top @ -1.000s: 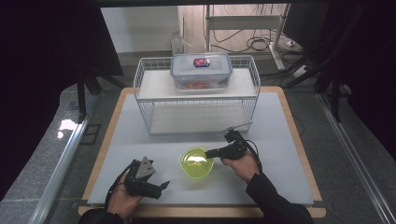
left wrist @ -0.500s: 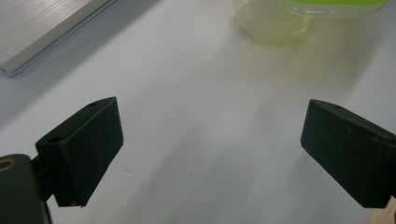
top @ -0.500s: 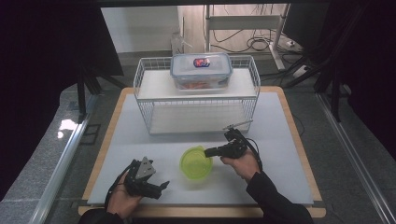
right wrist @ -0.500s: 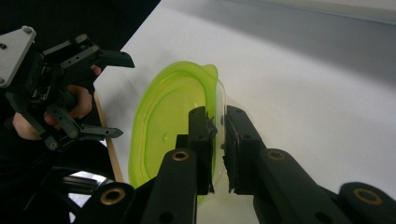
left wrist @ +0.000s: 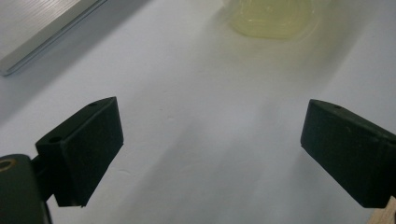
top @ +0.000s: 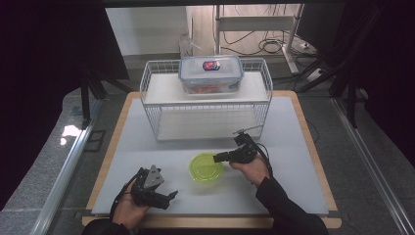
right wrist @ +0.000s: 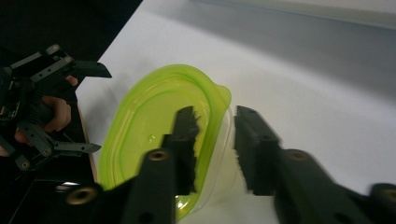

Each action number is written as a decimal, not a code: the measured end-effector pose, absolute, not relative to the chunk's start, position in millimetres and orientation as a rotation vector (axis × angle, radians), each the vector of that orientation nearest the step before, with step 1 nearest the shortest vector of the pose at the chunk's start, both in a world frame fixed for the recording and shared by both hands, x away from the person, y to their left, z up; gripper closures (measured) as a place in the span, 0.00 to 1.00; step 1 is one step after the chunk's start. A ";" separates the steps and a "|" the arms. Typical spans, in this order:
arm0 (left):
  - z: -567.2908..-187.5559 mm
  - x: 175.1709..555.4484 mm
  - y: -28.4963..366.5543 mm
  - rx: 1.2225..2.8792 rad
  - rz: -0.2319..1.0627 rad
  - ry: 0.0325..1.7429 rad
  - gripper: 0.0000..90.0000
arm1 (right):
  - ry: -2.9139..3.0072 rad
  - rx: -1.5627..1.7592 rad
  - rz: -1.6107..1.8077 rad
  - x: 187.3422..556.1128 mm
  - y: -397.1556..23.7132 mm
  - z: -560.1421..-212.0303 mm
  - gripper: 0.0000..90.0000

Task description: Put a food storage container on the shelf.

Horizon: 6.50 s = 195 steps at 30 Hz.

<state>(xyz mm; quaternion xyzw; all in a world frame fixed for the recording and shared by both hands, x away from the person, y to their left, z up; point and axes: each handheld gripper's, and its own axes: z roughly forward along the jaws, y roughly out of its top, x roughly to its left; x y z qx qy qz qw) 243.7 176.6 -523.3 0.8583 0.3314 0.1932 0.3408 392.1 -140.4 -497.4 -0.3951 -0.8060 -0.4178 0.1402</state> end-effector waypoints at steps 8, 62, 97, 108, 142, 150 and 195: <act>-523.4 243.4 175.6 2.241 0.508 0.854 0.06 | -2.301 -1.143 -1.192 388.3 -140.2 -495.1 0.90; -514.8 244.1 187.5 2.095 0.476 0.901 0.02 | -2.170 -1.116 -1.522 399.9 -174.7 -384.2 0.94; -515.8 244.6 186.1 2.109 0.470 0.896 0.02 | -2.082 -1.089 -1.707 416.4 -186.4 -302.4 0.94; -513.9 243.6 187.2 2.089 0.481 0.897 0.02 | -2.060 -1.131 -1.762 437.6 -183.3 -265.5 0.94; -513.8 242.3 188.6 2.090 0.461 0.886 0.02 | -1.878 -1.423 -1.777 522.6 -151.7 -249.4 0.93; -514.2 242.0 189.0 2.093 0.459 0.886 0.03 | -1.932 -1.509 -1.788 527.8 -144.9 -249.4 0.86; -515.4 241.6 186.9 2.118 0.458 0.875 0.03 | -2.275 -1.419 -1.787 522.8 -132.0 -257.4 0.34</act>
